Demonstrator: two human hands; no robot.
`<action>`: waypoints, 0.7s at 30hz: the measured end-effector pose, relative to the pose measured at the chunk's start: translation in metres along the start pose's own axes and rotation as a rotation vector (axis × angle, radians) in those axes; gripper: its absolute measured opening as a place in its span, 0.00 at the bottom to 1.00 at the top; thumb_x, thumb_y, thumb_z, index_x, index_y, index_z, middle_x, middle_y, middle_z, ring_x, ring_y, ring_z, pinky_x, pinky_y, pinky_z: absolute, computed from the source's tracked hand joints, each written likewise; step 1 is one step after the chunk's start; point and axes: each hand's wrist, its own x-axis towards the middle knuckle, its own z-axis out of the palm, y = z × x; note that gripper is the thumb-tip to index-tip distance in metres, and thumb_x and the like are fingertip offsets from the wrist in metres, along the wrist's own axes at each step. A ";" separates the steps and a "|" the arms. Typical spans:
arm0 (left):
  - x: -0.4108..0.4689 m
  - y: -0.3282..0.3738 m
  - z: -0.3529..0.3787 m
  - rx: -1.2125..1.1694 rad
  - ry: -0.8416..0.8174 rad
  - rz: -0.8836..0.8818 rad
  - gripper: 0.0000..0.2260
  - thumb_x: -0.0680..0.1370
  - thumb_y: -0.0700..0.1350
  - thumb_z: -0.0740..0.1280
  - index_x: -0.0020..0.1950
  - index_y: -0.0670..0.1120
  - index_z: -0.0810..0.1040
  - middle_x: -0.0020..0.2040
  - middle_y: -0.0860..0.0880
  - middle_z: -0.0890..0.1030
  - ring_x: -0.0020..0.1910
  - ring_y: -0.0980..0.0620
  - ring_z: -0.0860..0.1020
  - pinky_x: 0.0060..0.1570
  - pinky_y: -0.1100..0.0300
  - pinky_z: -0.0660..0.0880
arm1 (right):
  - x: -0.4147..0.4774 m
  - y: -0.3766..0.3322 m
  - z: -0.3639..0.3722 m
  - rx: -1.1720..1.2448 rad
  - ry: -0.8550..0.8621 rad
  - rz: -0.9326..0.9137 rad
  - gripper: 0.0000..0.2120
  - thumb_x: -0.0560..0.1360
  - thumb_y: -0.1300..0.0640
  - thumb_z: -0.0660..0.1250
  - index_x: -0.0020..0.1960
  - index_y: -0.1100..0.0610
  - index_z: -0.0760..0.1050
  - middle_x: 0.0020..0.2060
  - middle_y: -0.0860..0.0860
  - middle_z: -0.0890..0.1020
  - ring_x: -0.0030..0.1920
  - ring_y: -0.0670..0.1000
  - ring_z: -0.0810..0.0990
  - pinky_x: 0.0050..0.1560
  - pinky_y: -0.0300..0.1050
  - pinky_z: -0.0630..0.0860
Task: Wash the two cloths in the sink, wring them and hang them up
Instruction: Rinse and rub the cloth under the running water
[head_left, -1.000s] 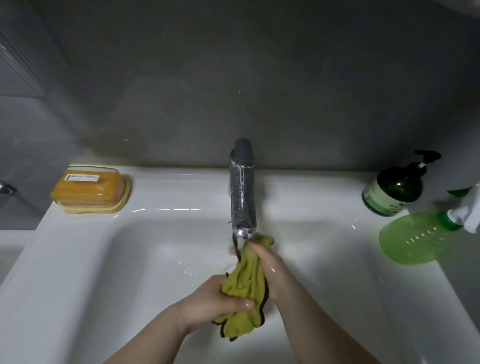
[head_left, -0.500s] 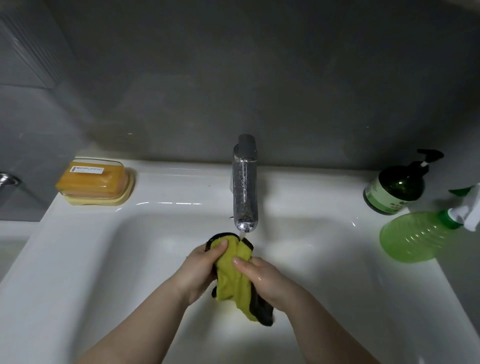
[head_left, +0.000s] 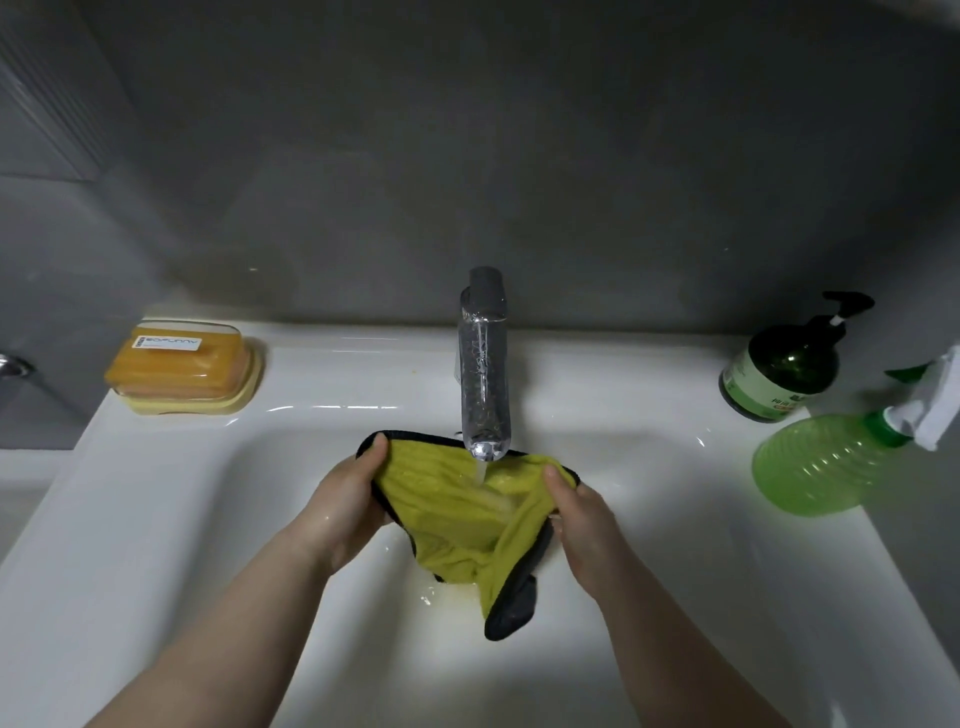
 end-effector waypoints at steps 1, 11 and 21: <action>0.000 0.000 0.001 -0.019 0.011 -0.004 0.15 0.81 0.49 0.53 0.47 0.44 0.77 0.39 0.48 0.85 0.39 0.52 0.82 0.37 0.56 0.77 | 0.000 -0.001 0.001 0.006 0.016 -0.005 0.14 0.78 0.53 0.58 0.52 0.62 0.77 0.53 0.62 0.81 0.52 0.57 0.79 0.55 0.50 0.75; -0.009 -0.004 0.039 -0.118 -0.118 -0.024 0.18 0.81 0.48 0.50 0.48 0.42 0.78 0.37 0.49 0.86 0.38 0.55 0.84 0.35 0.64 0.79 | -0.013 -0.008 0.052 -0.145 0.020 -0.151 0.05 0.74 0.53 0.64 0.43 0.53 0.75 0.39 0.52 0.81 0.39 0.50 0.78 0.37 0.34 0.74; -0.017 -0.013 0.061 -0.200 -0.189 -0.067 0.16 0.81 0.48 0.51 0.44 0.47 0.76 0.31 0.51 0.83 0.30 0.58 0.81 0.32 0.67 0.76 | -0.006 -0.017 0.085 -0.243 0.138 -0.237 0.11 0.73 0.51 0.63 0.48 0.57 0.78 0.41 0.56 0.82 0.45 0.55 0.80 0.42 0.40 0.69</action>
